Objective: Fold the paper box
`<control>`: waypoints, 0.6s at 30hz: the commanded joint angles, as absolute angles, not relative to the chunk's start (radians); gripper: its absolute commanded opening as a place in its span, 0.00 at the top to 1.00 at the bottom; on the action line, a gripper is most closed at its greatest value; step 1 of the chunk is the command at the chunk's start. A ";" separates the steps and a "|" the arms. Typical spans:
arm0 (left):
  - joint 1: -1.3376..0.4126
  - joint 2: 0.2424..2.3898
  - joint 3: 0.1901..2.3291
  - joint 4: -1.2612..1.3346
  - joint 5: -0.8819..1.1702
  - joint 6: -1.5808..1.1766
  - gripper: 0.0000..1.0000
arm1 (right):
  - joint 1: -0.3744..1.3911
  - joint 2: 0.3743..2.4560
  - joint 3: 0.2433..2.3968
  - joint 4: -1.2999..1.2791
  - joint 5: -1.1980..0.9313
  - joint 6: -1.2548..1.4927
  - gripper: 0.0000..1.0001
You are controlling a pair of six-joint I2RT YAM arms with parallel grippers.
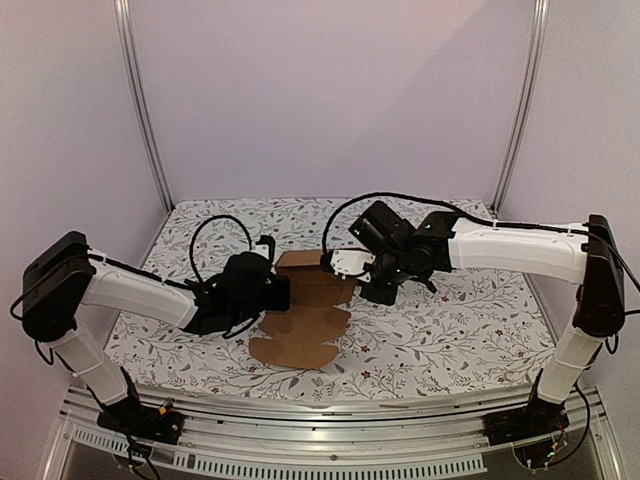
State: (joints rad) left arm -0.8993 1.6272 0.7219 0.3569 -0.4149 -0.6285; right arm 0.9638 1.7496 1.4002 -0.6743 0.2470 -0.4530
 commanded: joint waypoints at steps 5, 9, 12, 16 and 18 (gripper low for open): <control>-0.879 1.635 0.768 0.348 -0.327 -0.639 1.00 | 1.010 1.753 1.372 -0.674 0.216 -0.555 0.96; -0.878 1.644 0.778 0.340 -0.316 -0.635 1.00 | 1.022 1.761 1.361 -0.677 0.240 -0.613 0.96; -0.873 1.645 0.778 0.339 -0.309 -0.637 1.00 | 1.022 1.759 1.358 -0.689 0.253 -0.643 0.96; -0.871 1.645 0.778 0.345 -0.297 -0.635 1.00 | 1.023 1.765 1.358 -0.699 0.278 -0.666 0.96; -0.870 1.646 0.781 0.341 -0.294 -0.635 1.00 | 1.024 1.772 1.352 -0.695 0.311 -0.681 0.96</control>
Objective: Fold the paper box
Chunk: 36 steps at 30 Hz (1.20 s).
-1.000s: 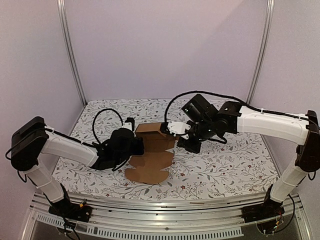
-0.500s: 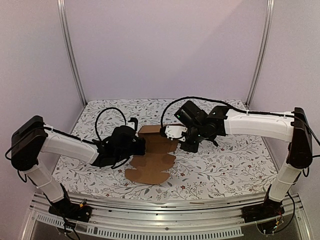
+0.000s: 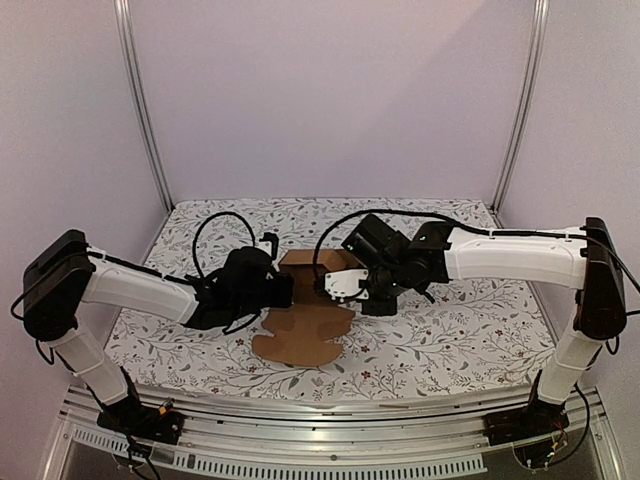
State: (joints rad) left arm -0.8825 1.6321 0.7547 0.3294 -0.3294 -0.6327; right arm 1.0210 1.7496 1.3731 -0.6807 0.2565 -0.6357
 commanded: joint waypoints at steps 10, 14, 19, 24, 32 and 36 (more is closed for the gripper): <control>-0.849 1.678 0.841 0.265 -0.219 -0.634 1.00 | 1.056 1.642 1.345 -0.748 0.347 -0.813 0.87; -0.847 1.710 0.892 0.208 -0.172 -0.622 1.00 | 1.108 1.635 1.347 -0.768 0.324 -0.878 0.82; -0.847 1.726 0.907 0.191 -0.150 -0.615 1.00 | 1.165 1.680 1.417 -0.807 0.357 -0.903 0.85; -0.847 1.711 0.908 0.171 -0.142 -0.598 1.00 | 1.167 1.749 1.436 -0.866 0.446 -0.951 0.91; -0.847 1.691 0.909 0.140 -0.149 -0.568 1.00 | 1.159 1.761 1.401 -0.916 0.479 -0.963 0.95; -0.847 1.687 0.910 0.138 -0.142 -0.566 1.00 | 1.157 1.791 1.402 -0.923 0.476 -0.947 0.95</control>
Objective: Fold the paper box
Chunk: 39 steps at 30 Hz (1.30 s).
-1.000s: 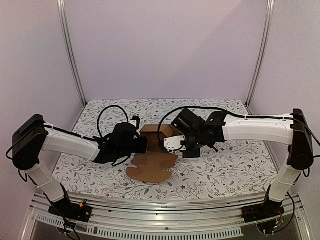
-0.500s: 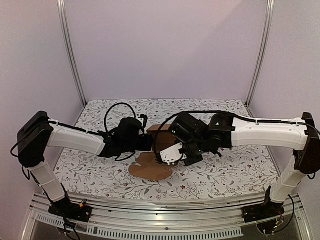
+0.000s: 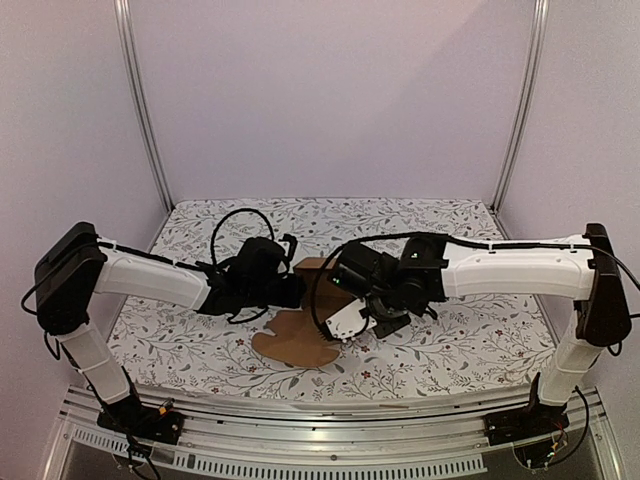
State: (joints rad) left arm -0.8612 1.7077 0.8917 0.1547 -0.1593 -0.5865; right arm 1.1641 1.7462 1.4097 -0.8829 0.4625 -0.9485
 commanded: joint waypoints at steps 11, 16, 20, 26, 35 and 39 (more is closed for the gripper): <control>-0.855 1.676 0.904 0.139 -0.108 -0.562 1.00 | 1.130 1.884 1.455 -0.805 0.536 -0.930 0.94; -0.867 1.691 0.914 0.130 -0.101 -0.551 1.00 | 1.128 1.894 1.483 -0.785 0.542 -0.950 0.93; -0.885 1.709 0.936 0.114 -0.099 -0.526 1.00 | 1.128 1.908 1.492 -0.783 0.545 -0.958 0.93; -0.904 1.731 0.967 0.076 -0.121 -0.494 1.00 | 1.129 1.937 1.501 -0.764 0.589 -0.965 0.92; -0.923 1.722 0.996 0.049 -0.118 -0.412 1.00 | 1.130 1.894 1.480 -0.732 0.602 -1.024 0.90; -0.941 1.747 1.024 0.065 -0.068 -0.387 1.00 | 1.146 1.931 1.491 -0.713 0.624 -1.058 0.90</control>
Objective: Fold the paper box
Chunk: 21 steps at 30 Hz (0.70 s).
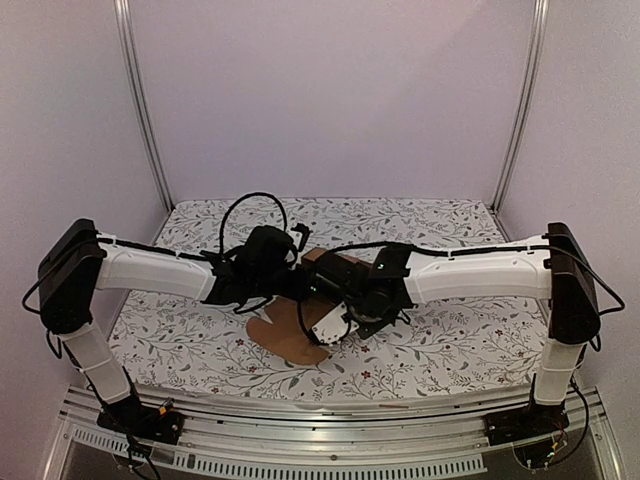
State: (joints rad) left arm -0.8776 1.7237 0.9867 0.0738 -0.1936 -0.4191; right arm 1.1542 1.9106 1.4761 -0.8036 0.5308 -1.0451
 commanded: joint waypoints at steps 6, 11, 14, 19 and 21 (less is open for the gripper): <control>-0.960 1.780 1.054 0.058 -0.008 -0.349 1.00 | 1.152 1.947 1.482 -0.680 0.613 -1.115 0.89; -0.966 1.778 1.054 0.066 0.018 -0.344 1.00 | 1.152 1.914 1.463 -0.684 0.564 -1.138 0.89; -0.966 1.766 1.042 0.075 0.003 -0.351 1.00 | 1.151 1.912 1.457 -0.719 0.530 -1.125 0.89; -0.965 1.749 1.016 0.107 0.003 -0.373 1.00 | 1.151 1.898 1.439 -0.780 0.458 -1.052 0.89; -0.963 1.738 0.997 0.140 0.003 -0.387 1.00 | 1.150 1.893 1.419 -0.780 0.435 -1.026 0.89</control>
State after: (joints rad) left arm -0.9466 1.7741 1.0264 0.0673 -0.0448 -0.3756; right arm 1.1545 1.9263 1.4609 -0.7452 0.5282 -1.0767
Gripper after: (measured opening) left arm 0.040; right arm 0.107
